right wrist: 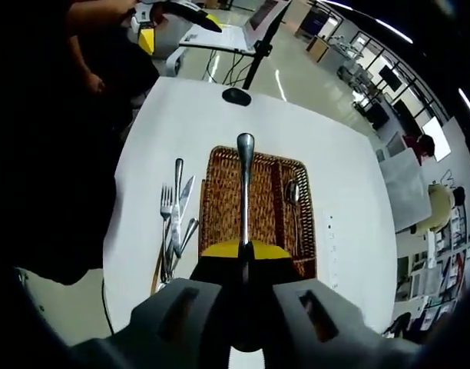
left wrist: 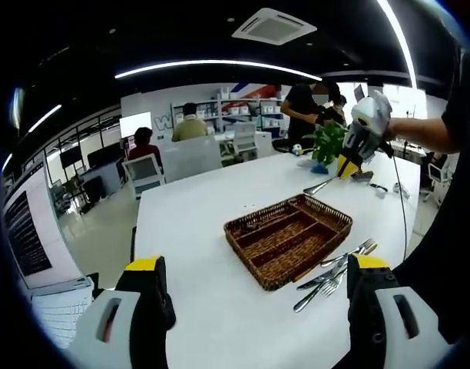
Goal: Arrange the knives, forks, and spoons in their matching storage slots by inserting each utensil handle-first until every utensil is classified and aligned in the correct compartment
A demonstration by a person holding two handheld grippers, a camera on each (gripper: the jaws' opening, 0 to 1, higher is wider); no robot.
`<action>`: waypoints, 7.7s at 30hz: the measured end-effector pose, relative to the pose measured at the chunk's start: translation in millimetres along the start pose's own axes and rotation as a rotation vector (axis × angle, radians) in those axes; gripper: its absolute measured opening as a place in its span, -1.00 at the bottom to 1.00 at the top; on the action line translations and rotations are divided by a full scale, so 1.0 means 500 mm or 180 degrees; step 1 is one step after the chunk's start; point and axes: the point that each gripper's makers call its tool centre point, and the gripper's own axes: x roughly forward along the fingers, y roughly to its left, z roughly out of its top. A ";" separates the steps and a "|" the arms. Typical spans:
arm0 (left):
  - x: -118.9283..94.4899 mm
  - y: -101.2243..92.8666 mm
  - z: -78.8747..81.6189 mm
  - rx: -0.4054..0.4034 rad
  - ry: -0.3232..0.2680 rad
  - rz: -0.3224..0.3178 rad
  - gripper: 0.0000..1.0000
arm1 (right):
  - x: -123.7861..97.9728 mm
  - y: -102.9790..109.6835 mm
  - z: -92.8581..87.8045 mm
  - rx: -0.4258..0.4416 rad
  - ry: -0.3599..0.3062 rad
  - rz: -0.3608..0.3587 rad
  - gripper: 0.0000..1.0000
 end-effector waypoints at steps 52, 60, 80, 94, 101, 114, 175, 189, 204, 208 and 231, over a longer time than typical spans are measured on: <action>0.003 0.003 -0.032 -0.0065 0.0077 -0.0029 0.99 | 0.100 -0.202 0.020 0.0000 0.0058 -0.0143 -1.00; -0.002 0.017 -0.036 -0.0086 0.0071 -0.0008 0.99 | 0.130 -0.241 0.025 -0.0016 0.0120 -0.0138 -1.00; -0.014 0.044 -0.049 -0.0126 0.0115 0.0072 0.99 | 0.172 -0.291 0.029 0.0071 0.0180 -0.0124 -1.00; -0.023 0.066 -0.063 -0.0175 0.0148 0.0137 0.99 | 0.240 -0.274 0.001 0.0100 0.0247 -0.0027 -1.00; -0.020 0.070 -0.068 -0.0196 0.0178 0.0148 0.99 | 0.272 -0.262 -0.024 0.0130 0.0265 0.0027 -1.00; -0.019 0.081 -0.056 -0.0191 0.0159 0.0154 0.99 | 0.311 -0.246 -0.035 0.0158 0.0259 0.0119 -1.00; -0.027 0.121 -0.079 -0.0247 0.0334 0.0288 0.99 | 0.507 -0.195 -0.146 0.0648 0.0498 0.0531 -1.00; -0.017 0.112 -0.075 -0.0249 0.0360 0.0277 0.99 | 0.528 -0.189 -0.157 0.0678 0.0493 0.0594 -0.98; -0.002 0.114 -0.075 -0.0242 0.0361 0.0227 0.99 | 0.524 -0.198 -0.158 0.0455 0.0309 0.0528 -0.83; 0.001 0.114 -0.071 -0.0227 0.0353 0.0215 0.99 | 0.510 -0.210 -0.155 0.0500 0.0258 0.0476 -0.72; 0.057 0.076 -0.047 -0.0095 0.0195 0.0010 0.99 | 0.336 -0.278 -0.100 0.1434 -0.0489 -0.0224 0.75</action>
